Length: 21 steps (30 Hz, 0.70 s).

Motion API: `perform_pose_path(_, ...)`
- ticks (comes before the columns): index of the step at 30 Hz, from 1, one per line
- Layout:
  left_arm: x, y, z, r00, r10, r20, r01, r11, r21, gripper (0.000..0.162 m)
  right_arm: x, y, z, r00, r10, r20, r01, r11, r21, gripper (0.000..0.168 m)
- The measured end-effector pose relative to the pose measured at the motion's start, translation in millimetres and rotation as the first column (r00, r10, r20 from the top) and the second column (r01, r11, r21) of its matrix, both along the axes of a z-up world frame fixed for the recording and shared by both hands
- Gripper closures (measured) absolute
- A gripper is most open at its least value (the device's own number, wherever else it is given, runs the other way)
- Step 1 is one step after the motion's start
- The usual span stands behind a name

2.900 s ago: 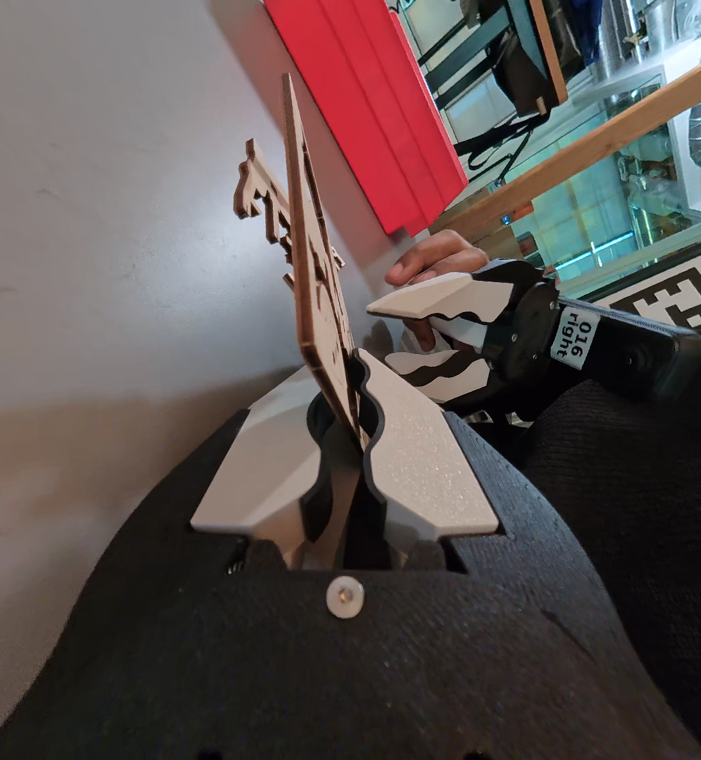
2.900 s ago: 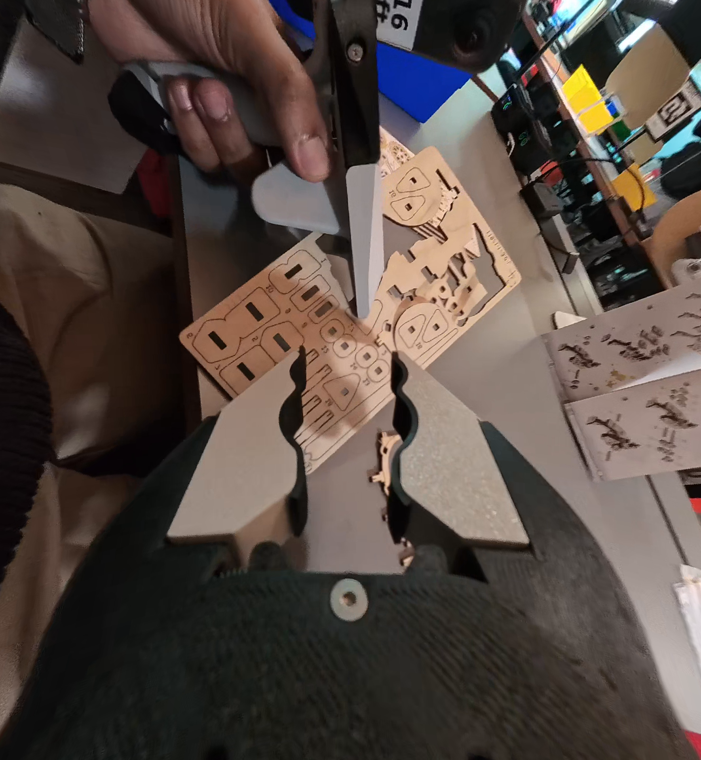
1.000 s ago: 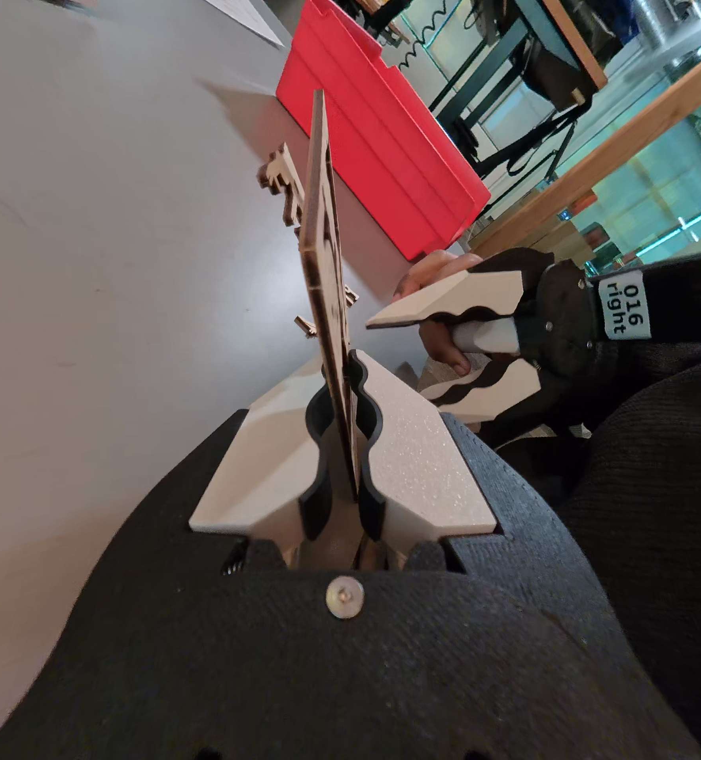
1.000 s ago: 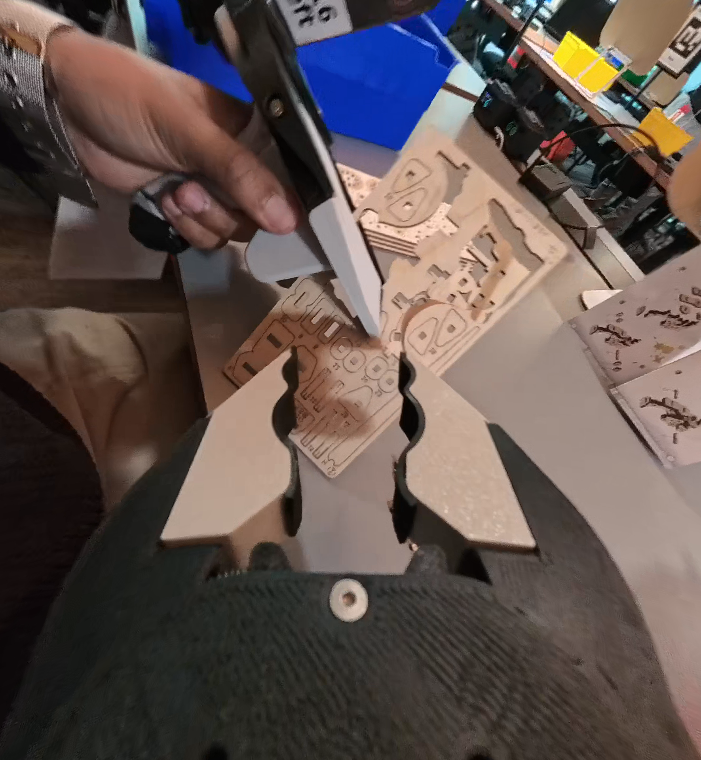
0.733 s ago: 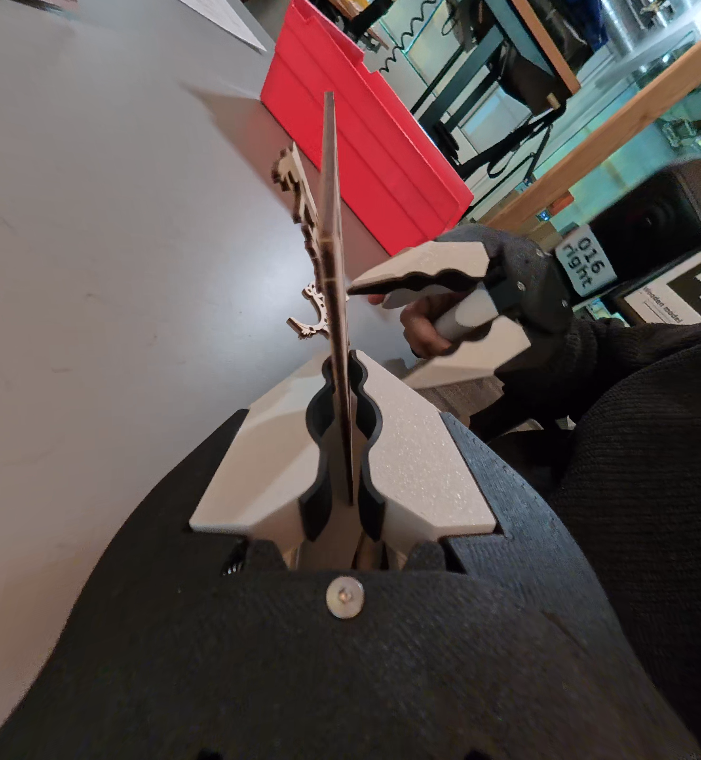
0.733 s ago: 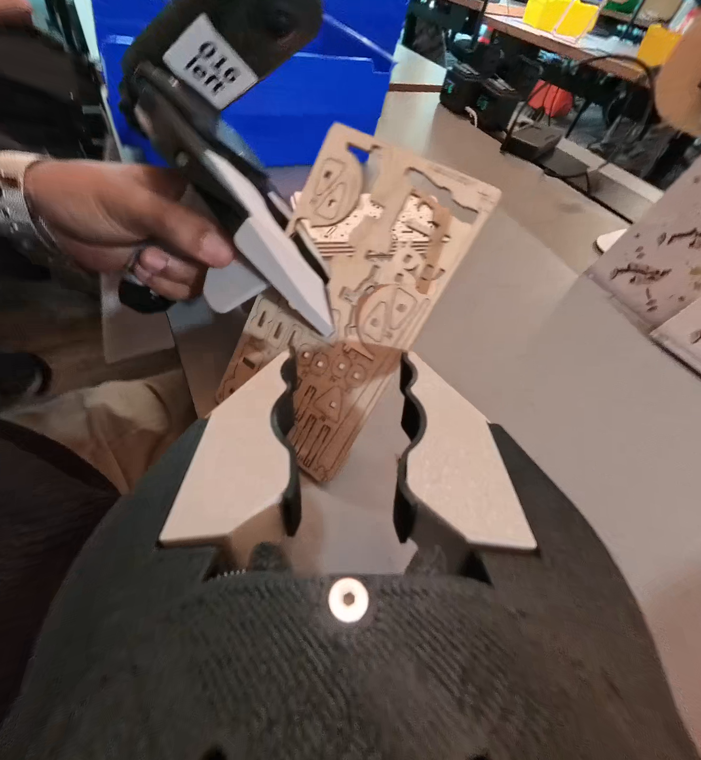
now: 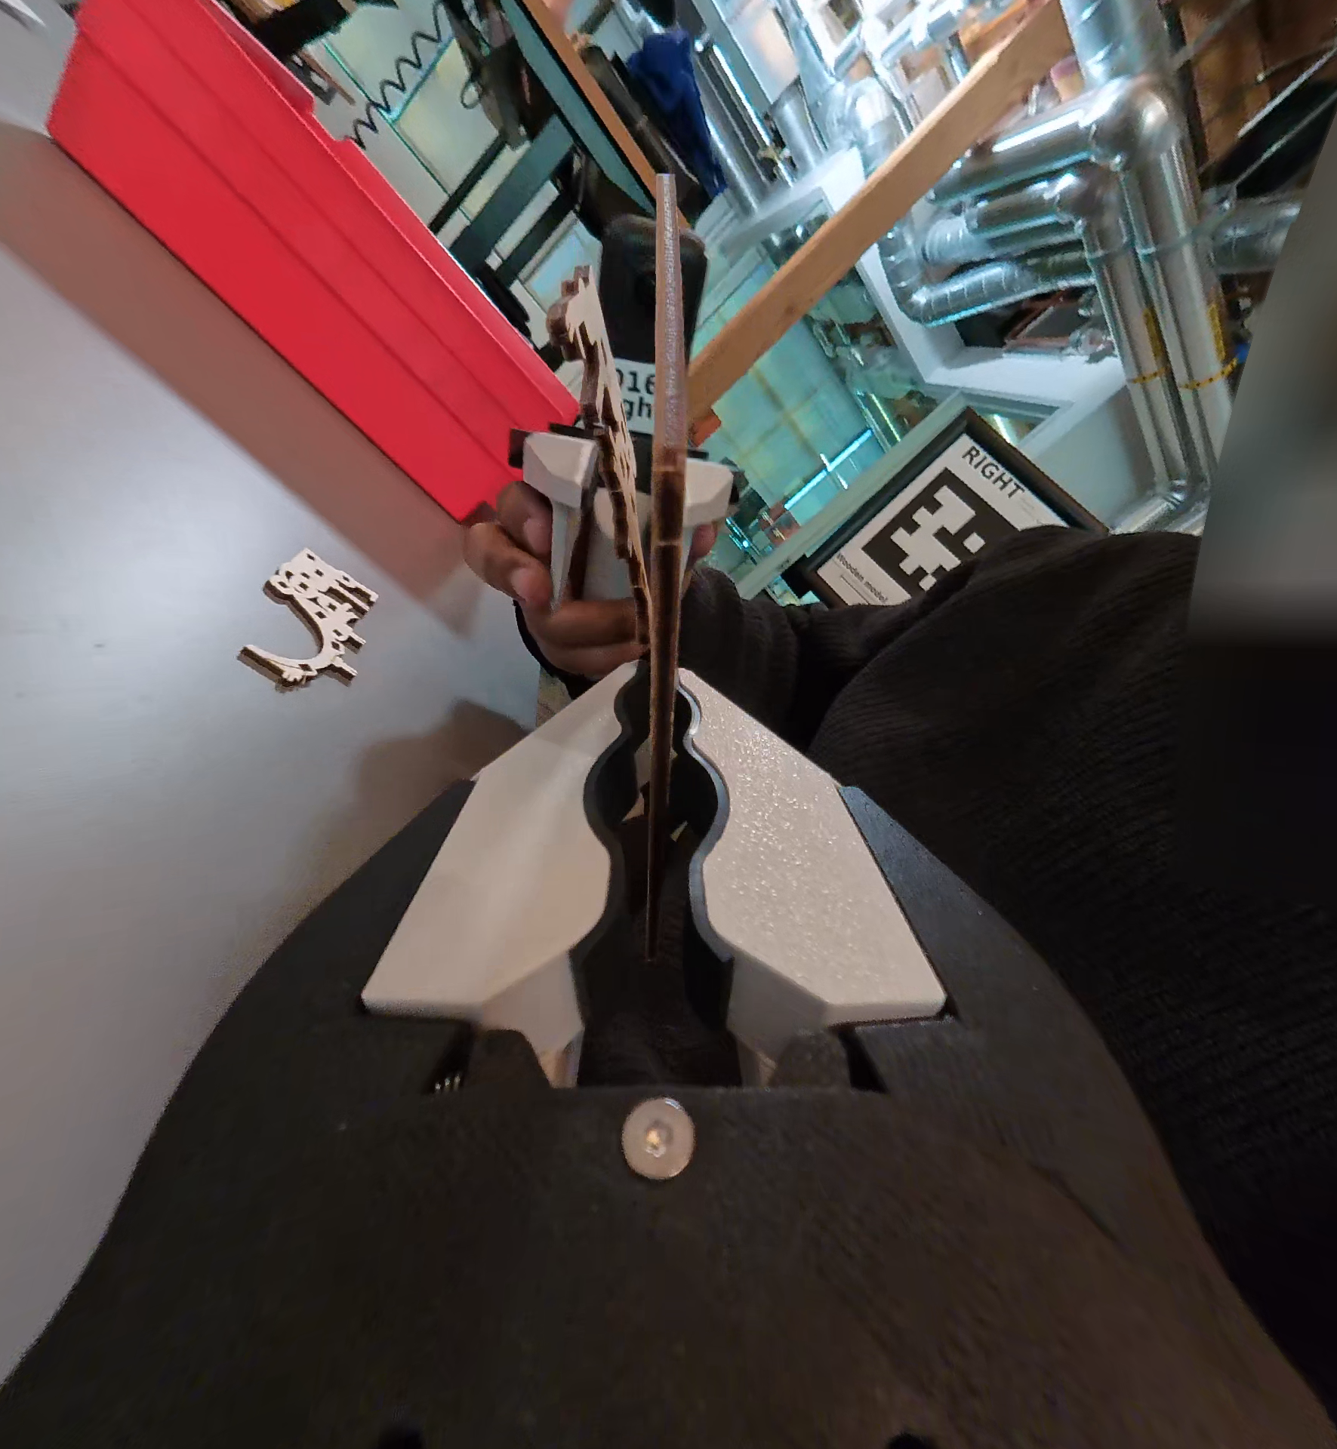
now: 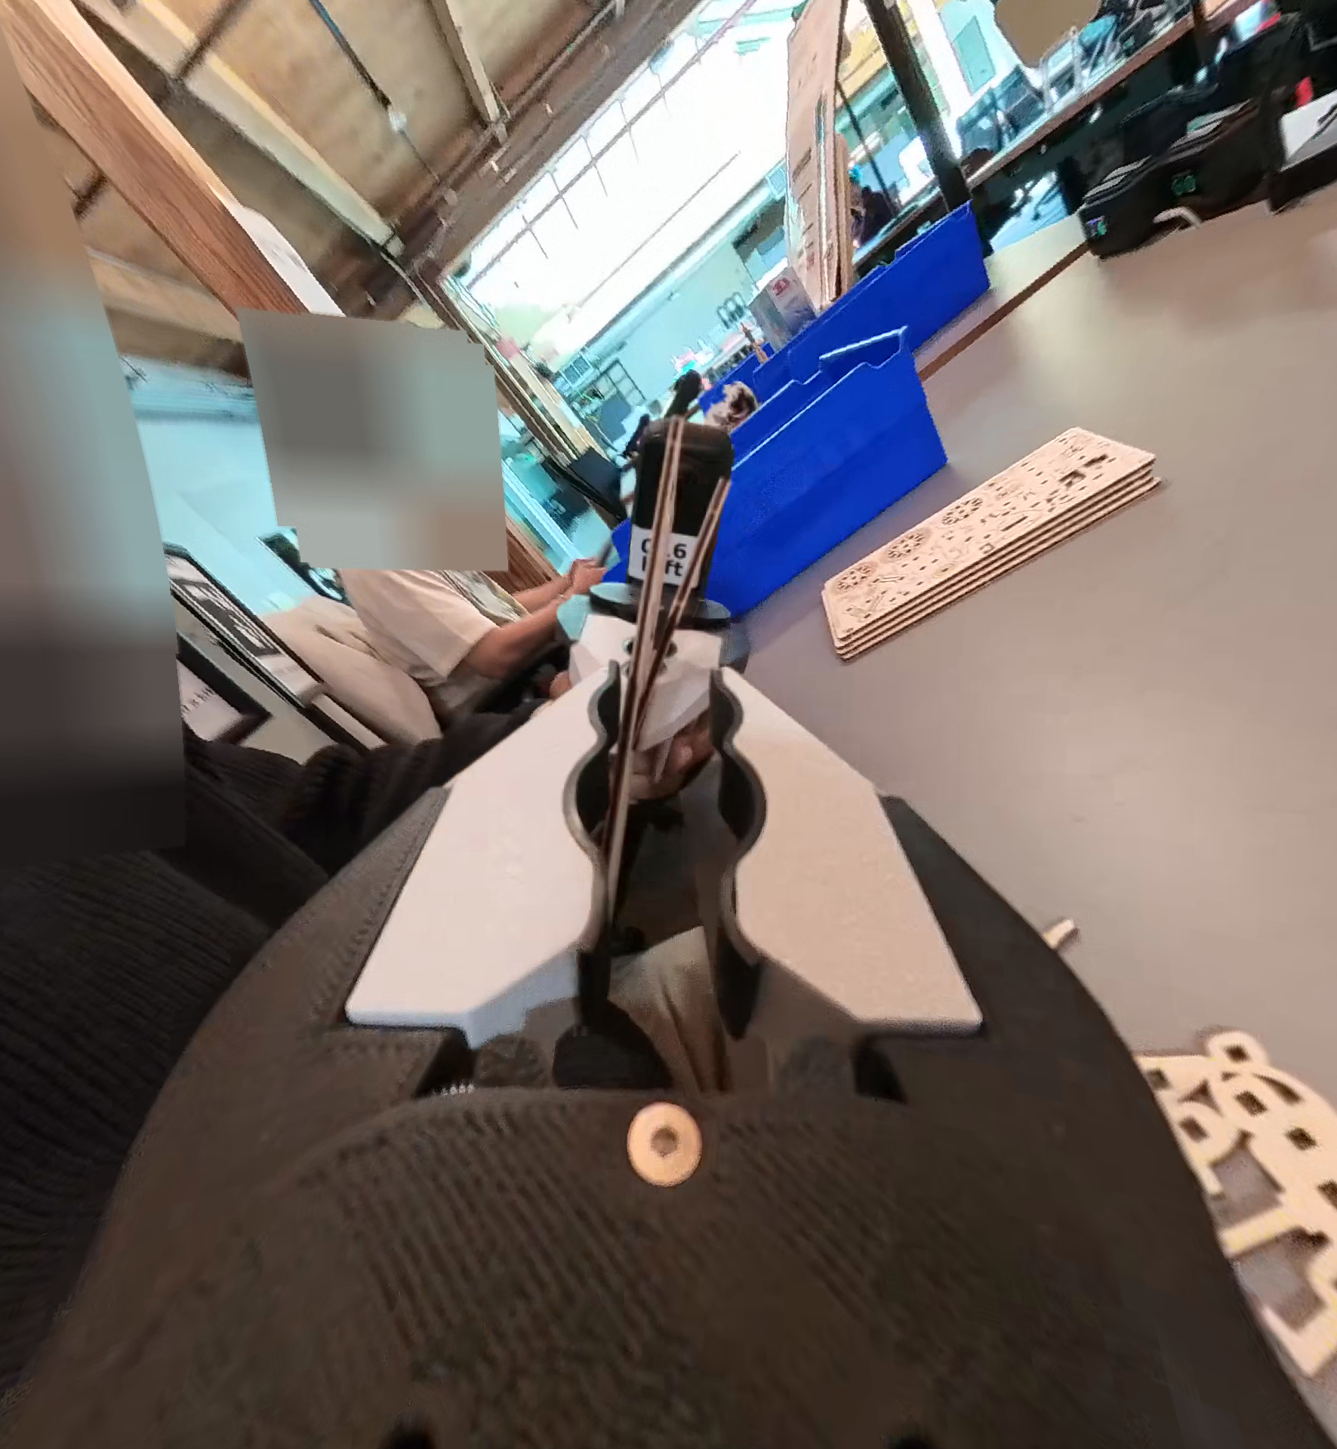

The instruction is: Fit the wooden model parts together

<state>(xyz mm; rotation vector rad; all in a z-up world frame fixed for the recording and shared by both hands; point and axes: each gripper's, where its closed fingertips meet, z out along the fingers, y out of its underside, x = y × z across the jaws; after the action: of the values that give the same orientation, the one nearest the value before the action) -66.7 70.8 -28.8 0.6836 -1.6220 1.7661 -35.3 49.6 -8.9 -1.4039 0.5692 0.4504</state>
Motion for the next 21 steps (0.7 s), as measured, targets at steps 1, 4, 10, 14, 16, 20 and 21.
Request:
perform_pose_path(1,-2.0,-1.1,-0.7,1.000,-0.012,0.003,0.012,1.000,0.005,0.162,0.6,-0.8,0.9,1.000,0.008,-0.029,-0.007,1.000,0.014,0.148)
perform_pose_path(4,-9.0,-3.6,-0.1,0.999,-0.054,0.005,0.054,0.999,-0.002,0.162,-1.1,-0.8,3.1,0.992,0.052,-0.111,-0.046,0.997,0.061,0.148)
perform_pose_path(10,-22.0,-7.9,-1.9,0.992,-0.126,0.021,0.126,0.992,0.013,0.162,-10.0,2.7,4.2,0.967,0.148,-0.209,-0.125,0.985,0.121,0.151)
perform_pose_path(14,-26.0,-10.1,-4.1,0.989,-0.149,0.024,0.148,0.989,0.025,0.162,-11.9,2.0,5.4,0.956,0.181,-0.233,-0.148,0.977,0.152,0.158)
perform_pose_path(16,-27.9,-11.0,-5.3,0.987,-0.158,0.027,0.157,0.987,0.034,0.162,-13.9,3.5,2.6,0.958,0.183,-0.222,-0.157,0.979,0.130,0.157)
perform_pose_path(20,-29.5,-12.3,-8.8,0.986,-0.168,0.018,0.167,0.985,0.052,0.162,-16.4,4.7,0.4,0.959,0.185,-0.215,-0.166,0.981,0.105,0.156)
perform_pose_path(21,-29.4,-12.2,-9.6,0.985,-0.169,0.013,0.168,0.984,0.057,0.162,-16.3,4.1,-1.2,0.959,0.186,-0.216,-0.168,0.981,0.097,0.156)
